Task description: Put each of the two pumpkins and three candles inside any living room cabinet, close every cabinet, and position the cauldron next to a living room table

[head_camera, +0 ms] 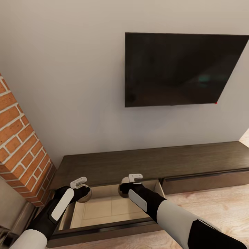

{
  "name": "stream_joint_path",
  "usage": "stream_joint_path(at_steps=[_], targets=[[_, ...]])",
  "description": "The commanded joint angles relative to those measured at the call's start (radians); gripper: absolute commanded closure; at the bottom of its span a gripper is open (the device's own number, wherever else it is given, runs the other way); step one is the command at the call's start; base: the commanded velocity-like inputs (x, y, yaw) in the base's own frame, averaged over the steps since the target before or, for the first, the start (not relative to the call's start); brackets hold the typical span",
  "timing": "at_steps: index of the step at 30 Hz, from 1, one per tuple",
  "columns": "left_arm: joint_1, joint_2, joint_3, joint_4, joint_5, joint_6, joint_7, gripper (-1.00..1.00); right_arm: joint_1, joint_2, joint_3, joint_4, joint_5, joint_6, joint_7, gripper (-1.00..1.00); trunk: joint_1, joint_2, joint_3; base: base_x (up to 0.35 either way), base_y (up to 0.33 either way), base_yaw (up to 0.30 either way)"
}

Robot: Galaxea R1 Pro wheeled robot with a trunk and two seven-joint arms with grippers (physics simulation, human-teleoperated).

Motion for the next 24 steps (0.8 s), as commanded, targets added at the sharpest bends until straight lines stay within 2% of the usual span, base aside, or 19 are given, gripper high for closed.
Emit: stream_joint_path(at_steps=[1,7,13,24], targets=[[-0.001,0.001,-0.004,-0.001,0.008,0.001,0.011,1.00,-0.002,0.000,0.007,-0.002,-0.005,0.001,-0.009,1.00,0.004,-0.008,-0.004,0.000,0.000,0.000],[-0.001,0.001,-0.004,-0.001,0.016,0.003,0.011,1.00,-0.002,0.004,0.007,-0.002,-0.005,-0.004,-0.006,1.00,0.027,-0.050,-0.023,0.000,0.000,0.000],[-0.001,0.000,-0.004,0.000,0.018,0.075,0.011,1.00,-0.002,0.004,0.007,-0.001,-0.005,-0.008,-0.003,1.00,0.050,-0.092,-0.042,0.000,0.000,0.000],[-0.001,-0.004,-0.004,0.006,0.018,0.082,0.011,1.00,-0.002,0.004,0.007,-0.002,-0.007,-0.010,-0.004,1.00,0.092,-0.169,-0.076,0.000,0.000,0.000]])
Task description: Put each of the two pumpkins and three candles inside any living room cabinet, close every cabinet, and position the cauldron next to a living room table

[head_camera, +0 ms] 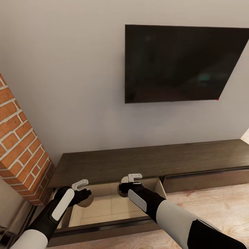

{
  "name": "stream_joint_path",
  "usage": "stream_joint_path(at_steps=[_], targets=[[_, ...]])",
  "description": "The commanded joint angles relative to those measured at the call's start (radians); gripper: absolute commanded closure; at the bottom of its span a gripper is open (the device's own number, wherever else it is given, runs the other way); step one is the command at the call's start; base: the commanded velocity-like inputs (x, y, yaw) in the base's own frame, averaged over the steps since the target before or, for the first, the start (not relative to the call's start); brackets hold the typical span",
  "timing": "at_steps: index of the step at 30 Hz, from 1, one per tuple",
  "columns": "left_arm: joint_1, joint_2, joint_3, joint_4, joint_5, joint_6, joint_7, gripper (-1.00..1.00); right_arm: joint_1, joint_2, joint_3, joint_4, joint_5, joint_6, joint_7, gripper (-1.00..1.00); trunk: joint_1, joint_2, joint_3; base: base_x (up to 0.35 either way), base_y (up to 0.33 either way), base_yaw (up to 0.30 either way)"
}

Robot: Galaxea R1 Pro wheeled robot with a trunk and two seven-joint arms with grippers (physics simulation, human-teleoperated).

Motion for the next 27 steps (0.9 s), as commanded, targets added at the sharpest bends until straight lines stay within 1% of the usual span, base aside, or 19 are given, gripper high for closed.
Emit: stream_joint_path(at_steps=[1,27], targets=[[-0.001,0.001,-0.004,-0.001,0.008,0.001,0.011,1.00,-0.002,-0.001,0.007,-0.002,-0.004,0.003,-0.008,1.00,0.004,-0.008,-0.004,0.000,0.000,0.000],[-0.001,-0.003,-0.004,0.001,0.006,0.001,0.012,1.00,-0.002,-0.001,0.007,-0.001,-0.004,0.001,-0.003,1.00,0.104,-0.190,-0.086,0.000,0.000,0.000]])
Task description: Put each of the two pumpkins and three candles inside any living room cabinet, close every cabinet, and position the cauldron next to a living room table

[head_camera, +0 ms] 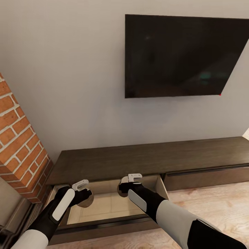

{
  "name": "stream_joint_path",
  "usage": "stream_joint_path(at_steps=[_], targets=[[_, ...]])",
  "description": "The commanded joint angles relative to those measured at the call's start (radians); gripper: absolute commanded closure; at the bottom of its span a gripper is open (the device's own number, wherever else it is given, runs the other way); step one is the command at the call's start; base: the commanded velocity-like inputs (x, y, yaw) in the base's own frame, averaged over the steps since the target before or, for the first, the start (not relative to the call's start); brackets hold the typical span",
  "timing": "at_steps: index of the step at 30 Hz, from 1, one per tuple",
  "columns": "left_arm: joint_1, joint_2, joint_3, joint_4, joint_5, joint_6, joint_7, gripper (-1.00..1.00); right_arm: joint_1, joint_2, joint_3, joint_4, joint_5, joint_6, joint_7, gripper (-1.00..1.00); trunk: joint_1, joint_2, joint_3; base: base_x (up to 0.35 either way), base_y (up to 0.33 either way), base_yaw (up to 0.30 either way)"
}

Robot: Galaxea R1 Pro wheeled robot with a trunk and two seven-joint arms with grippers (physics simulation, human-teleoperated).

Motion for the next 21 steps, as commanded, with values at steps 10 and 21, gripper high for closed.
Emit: stream_joint_path(at_steps=[10,21], targets=[[-0.001,0.002,-0.004,-0.004,0.009,0.000,0.011,1.00,-0.002,0.001,0.008,-0.003,-0.004,-0.019,-0.006,1.00,0.038,-0.071,-0.032,0.000,0.000,0.000],[-0.001,0.000,-0.004,-0.007,0.009,0.000,0.011,1.00,-0.002,0.001,0.008,-0.003,-0.017,-0.020,-0.005,1.00,0.081,-0.148,-0.067,0.000,0.000,0.000]])
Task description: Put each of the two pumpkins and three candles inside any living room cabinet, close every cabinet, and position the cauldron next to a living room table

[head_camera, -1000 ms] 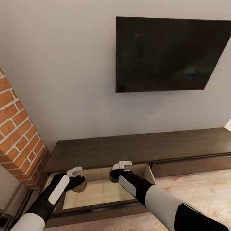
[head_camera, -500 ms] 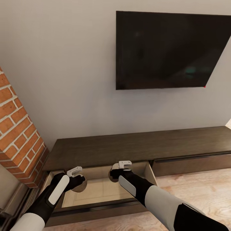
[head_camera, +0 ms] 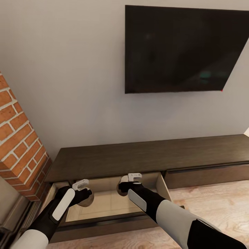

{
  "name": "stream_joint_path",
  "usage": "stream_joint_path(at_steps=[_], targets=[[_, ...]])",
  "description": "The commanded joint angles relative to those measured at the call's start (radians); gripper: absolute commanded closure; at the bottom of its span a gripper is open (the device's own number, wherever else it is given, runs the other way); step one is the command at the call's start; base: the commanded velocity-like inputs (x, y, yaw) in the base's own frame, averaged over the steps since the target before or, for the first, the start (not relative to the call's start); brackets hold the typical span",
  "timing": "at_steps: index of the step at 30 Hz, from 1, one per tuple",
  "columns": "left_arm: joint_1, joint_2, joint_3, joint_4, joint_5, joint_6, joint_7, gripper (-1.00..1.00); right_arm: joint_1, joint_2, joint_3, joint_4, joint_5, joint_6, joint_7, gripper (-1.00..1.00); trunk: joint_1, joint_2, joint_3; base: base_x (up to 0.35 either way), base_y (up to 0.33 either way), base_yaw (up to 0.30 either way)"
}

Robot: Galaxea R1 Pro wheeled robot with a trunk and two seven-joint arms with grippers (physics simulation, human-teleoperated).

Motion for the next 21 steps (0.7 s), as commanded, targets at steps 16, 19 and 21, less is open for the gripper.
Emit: stream_joint_path(at_steps=[16,19,21], targets=[[-0.001,0.003,-0.004,-0.003,0.008,0.001,0.011,1.00,-0.002,0.000,0.006,-0.001,-0.003,0.002,-0.008,1.00,0.061,-0.113,-0.051,0.000,0.000,0.000],[-0.001,0.003,-0.004,-0.003,0.008,0.002,0.011,1.00,-0.002,0.000,0.006,-0.001,-0.003,0.002,-0.008,1.00,0.073,-0.134,-0.061,0.000,0.000,0.000],[-0.001,0.003,-0.004,-0.003,0.008,0.001,0.011,1.00,-0.002,0.000,0.006,-0.001,-0.003,0.002,-0.008,1.00,0.081,-0.148,-0.067,0.000,0.000,0.000]])
